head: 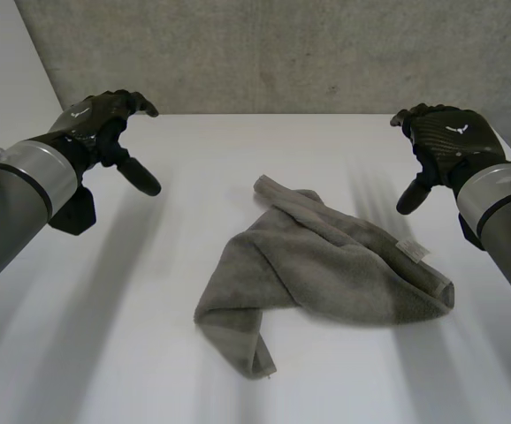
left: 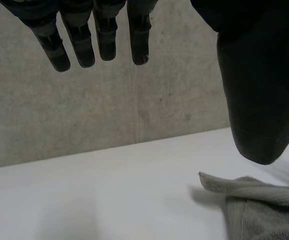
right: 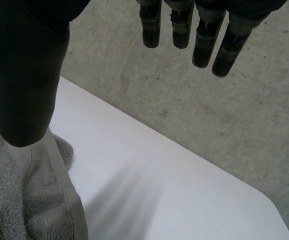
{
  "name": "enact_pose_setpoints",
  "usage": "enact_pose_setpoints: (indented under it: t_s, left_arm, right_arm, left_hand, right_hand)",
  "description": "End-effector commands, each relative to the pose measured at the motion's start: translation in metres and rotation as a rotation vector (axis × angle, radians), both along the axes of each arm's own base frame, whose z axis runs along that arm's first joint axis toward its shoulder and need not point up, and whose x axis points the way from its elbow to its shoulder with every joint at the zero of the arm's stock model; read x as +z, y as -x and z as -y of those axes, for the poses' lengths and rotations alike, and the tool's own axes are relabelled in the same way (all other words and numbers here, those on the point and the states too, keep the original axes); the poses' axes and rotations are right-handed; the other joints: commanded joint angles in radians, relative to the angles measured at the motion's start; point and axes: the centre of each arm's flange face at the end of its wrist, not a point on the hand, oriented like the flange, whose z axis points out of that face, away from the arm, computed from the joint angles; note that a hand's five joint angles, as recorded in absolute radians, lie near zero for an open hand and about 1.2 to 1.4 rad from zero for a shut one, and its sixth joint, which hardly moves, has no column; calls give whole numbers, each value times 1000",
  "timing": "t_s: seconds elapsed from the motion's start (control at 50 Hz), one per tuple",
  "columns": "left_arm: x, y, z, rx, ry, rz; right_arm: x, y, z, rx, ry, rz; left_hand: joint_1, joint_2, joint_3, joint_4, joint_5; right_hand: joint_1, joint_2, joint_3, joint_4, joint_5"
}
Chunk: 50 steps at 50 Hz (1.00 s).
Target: Fold the towel.
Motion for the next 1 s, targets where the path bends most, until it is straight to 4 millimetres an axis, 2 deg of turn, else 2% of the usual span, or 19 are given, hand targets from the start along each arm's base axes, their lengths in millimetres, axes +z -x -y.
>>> enact_pose_setpoints:
  t_s: [0.02,0.14,0.22,0.6,0.68,0.76,0.8,0.84,0.86,0.88,0.9,0.92,0.94,0.96,1.0]
  left_arm:
    - [3,-2,-10,31,-10,15]
    - [13,1,-21,51,21,15]
    - [15,2,-25,48,26,15]
    - [3,5,-22,38,-4,30]
    - [-4,11,-21,9,-14,32]
    - [-15,23,-18,-70,-32,35]
    - [-29,34,-13,-174,-39,57]
    - [-34,41,-12,-230,-31,68]
    - [-34,41,-11,-230,-31,68]
    - [-39,47,-8,-277,-24,77]
    - [-46,53,-3,-315,-21,87]
    - [-46,53,-3,-316,-21,87]
    - [-54,58,3,-344,-25,97]
    - [-60,63,10,-367,-25,103]
    - [-67,69,15,-389,-26,107]
  right_arm:
    - [14,4,-6,-8,-10,46]
    - [24,5,-9,-10,7,63]
    - [38,8,-13,-10,46,76]
    - [38,12,-12,-18,39,69]
    - [38,10,-13,8,35,56]
    - [25,17,-14,51,-40,-10]
    - [18,24,-11,48,-79,-25]
    - [-3,31,-12,63,-172,-41]
    - [-3,31,-13,63,-173,-41]
    - [-14,33,-15,73,-211,-46]
    - [-14,33,-15,73,-211,-46]
    - [-24,34,-17,80,-242,-50]
    - [-35,37,-17,77,-274,-53]
    - [-35,37,-17,77,-274,-53]
    - [-57,45,-14,52,-333,-54]
  left_hand:
    - [-77,-60,-48,-54,-42]
    - [-77,-60,-48,-54,-42]
    - [-77,-60,-48,-54,-42]
    - [-77,-60,-48,-54,-42]
    - [-77,-60,-48,-54,-42]
    - [-77,-60,-48,-54,-42]
    - [-68,-51,-48,-54,-34]
    - [-68,-51,-48,-54,-34]
    - [-68,-51,-48,-54,-34]
    - [-65,-48,-48,-54,-31]
    - [-60,-42,-48,-54,-25]
    - [-60,-42,-48,-54,-25]
    - [-57,-39,-48,-54,-22]
    - [-54,-36,-48,-54,-19]
    - [-51,-33,-48,-54,-16]
  right_hand:
    - [-70,-80,-47,-76,-64]
    - [-70,-80,-47,-76,-64]
    - [-70,-80,-47,-76,-64]
    - [-70,-80,-47,-76,-64]
    - [-70,-80,-47,-76,-64]
    - [-70,-80,-47,-76,-64]
    - [-70,-80,-47,-76,-64]
    - [-70,-80,-47,-76,-64]
    - [-70,-80,-47,-76,-64]
    - [-70,-80,-47,-76,-64]
    - [-70,-80,-47,-76,-64]
    - [-70,-80,-47,-76,-64]
    - [-70,-80,-47,-76,-64]
    - [-70,-80,-47,-76,-64]
    - [-70,-80,-47,-76,-64]
